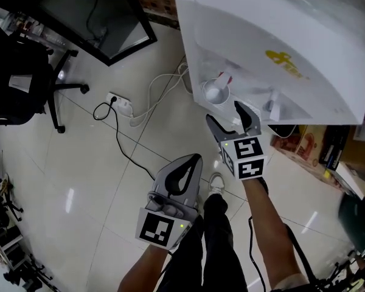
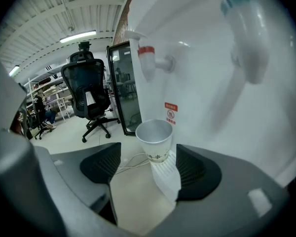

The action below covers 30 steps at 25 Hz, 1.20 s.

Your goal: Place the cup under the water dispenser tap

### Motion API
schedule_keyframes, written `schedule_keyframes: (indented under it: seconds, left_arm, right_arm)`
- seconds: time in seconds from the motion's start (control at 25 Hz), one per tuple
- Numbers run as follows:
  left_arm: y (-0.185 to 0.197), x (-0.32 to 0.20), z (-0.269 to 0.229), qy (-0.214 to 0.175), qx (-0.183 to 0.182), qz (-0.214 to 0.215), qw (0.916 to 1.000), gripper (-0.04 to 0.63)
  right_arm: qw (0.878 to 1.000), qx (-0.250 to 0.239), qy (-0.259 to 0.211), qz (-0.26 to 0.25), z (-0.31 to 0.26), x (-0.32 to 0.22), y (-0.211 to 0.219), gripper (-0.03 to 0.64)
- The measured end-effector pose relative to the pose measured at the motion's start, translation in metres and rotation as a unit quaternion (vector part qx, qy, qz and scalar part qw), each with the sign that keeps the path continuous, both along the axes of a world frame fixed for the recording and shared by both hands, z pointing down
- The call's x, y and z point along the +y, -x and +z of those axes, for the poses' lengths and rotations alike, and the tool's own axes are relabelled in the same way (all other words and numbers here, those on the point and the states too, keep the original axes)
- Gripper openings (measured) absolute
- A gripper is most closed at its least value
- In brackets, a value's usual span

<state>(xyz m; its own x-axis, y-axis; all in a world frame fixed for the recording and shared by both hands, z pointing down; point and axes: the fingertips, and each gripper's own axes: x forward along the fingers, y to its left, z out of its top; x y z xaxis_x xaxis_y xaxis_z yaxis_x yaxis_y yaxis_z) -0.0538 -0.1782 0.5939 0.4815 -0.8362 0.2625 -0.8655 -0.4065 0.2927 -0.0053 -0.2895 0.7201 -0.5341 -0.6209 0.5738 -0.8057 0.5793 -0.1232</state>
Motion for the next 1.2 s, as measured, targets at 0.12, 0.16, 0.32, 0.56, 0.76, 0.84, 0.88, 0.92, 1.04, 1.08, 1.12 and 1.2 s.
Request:
schedule_keyframes:
  seconds: [0.12,0.16,0.32,0.56,0.76,0.84,0.88,0.92,1.04,1.08,1.12,1.2]
  left_arm:
    - [-0.001,0.002,-0.017,-0.008,-0.005,-0.003,1.0000,-0.009]
    - [-0.001,0.003,-0.024,-0.012,-0.004,-0.002,0.9999,-0.009]
    - [0.000,0.012,-0.052,-0.023,-0.001,0.000,0.9997,-0.009]
    - [0.007,0.032,-0.098,-0.034,0.009,-0.019,0.9992,-0.009]
    - [0.005,0.049,-0.151,-0.066,0.017,-0.011,0.9976,-0.009]
    - [0.006,0.063,-0.176,-0.082,0.020,-0.001,0.9965,-0.009]
    - [0.008,0.070,-0.188,-0.089,0.019,0.003,0.9958,-0.009]
    - [0.010,0.078,-0.200,-0.096,0.018,0.005,0.9952,-0.009]
    - [0.017,0.098,-0.235,-0.111,0.025,0.006,0.9935,-0.009]
    - [0.018,0.105,-0.247,-0.117,0.030,0.006,0.9927,-0.009]
    - [0.018,0.112,-0.258,-0.125,0.034,0.007,0.9916,-0.009]
    - [0.018,0.126,-0.280,-0.143,0.039,0.009,0.9890,-0.009]
  right_arm:
    - [1.000,-0.006,-0.004,0.000,-0.025,0.017,0.003,0.357]
    - [1.000,-0.006,-0.007,0.000,-0.034,0.022,0.004,0.357]
    - [1.000,-0.018,-0.019,-0.005,-0.080,0.046,0.010,0.357]
    - [0.998,-0.027,-0.054,-0.019,-0.165,0.088,0.016,0.356]
    - [0.995,-0.047,-0.092,-0.015,-0.244,0.118,0.013,0.337]
    - [0.992,-0.071,-0.107,-0.005,-0.280,0.135,0.012,0.280]
    - [0.990,-0.079,-0.117,-0.002,-0.298,0.144,0.013,0.252]
    - [0.988,-0.084,-0.129,-0.001,-0.315,0.152,0.014,0.223]
    - [0.983,-0.092,-0.160,-0.012,-0.361,0.178,0.021,0.156]
    - [0.981,-0.089,-0.169,-0.020,-0.372,0.188,0.023,0.148]
    - [0.980,-0.084,-0.178,-0.029,-0.381,0.198,0.025,0.143]
    - [0.977,-0.079,-0.193,-0.043,-0.397,0.214,0.029,0.132]
